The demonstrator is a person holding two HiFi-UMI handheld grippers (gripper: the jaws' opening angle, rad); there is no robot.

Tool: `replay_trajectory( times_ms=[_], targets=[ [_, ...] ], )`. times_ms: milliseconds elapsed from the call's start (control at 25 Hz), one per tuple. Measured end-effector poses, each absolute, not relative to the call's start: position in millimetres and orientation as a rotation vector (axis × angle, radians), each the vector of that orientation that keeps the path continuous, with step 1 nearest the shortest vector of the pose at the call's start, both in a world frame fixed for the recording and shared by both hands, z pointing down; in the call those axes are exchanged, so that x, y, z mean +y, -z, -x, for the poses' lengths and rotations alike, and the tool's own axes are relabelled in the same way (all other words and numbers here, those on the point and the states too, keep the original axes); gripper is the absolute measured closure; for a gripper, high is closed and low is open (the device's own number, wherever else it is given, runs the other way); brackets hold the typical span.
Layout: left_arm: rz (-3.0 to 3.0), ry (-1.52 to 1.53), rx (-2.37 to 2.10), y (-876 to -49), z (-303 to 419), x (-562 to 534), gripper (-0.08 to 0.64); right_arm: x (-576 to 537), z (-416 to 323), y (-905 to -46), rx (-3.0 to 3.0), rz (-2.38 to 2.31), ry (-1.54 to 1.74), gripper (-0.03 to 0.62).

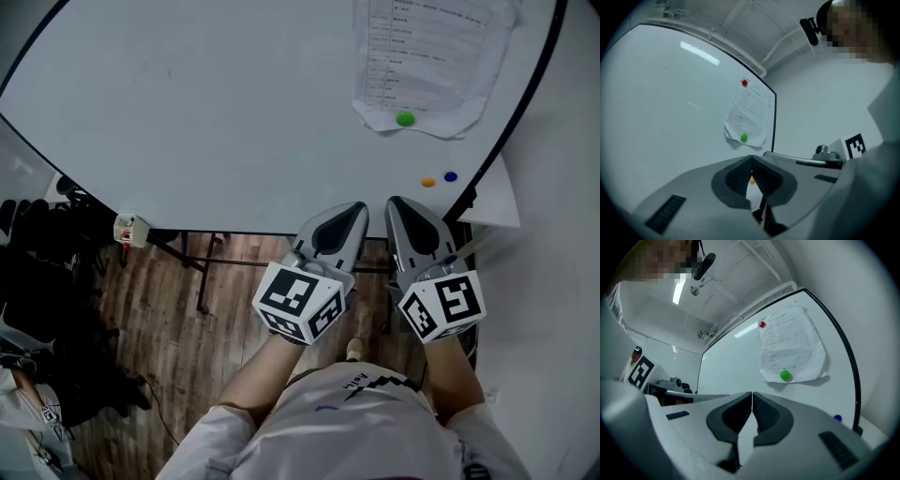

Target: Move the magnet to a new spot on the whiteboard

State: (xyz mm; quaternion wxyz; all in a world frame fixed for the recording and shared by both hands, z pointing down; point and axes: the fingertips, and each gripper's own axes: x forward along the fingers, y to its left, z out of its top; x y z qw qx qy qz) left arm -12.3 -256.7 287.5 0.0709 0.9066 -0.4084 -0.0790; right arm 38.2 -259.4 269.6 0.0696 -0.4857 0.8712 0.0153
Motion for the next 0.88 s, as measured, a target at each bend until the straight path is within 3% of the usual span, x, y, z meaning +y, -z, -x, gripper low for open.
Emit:
replay_trajectory(
  times_ms=[680,880],
  targets=[
    [-2.731,0.241,-1.307,-272,-9,-316,0.551,-331,-64,-239,2.568,1.505,-0.199,0.575],
    [-2.730,0.244,-1.320,-271,-8,-325,0.551,-345,-69,-230,2.538,1.562,-0.272,0.525]
  ],
)
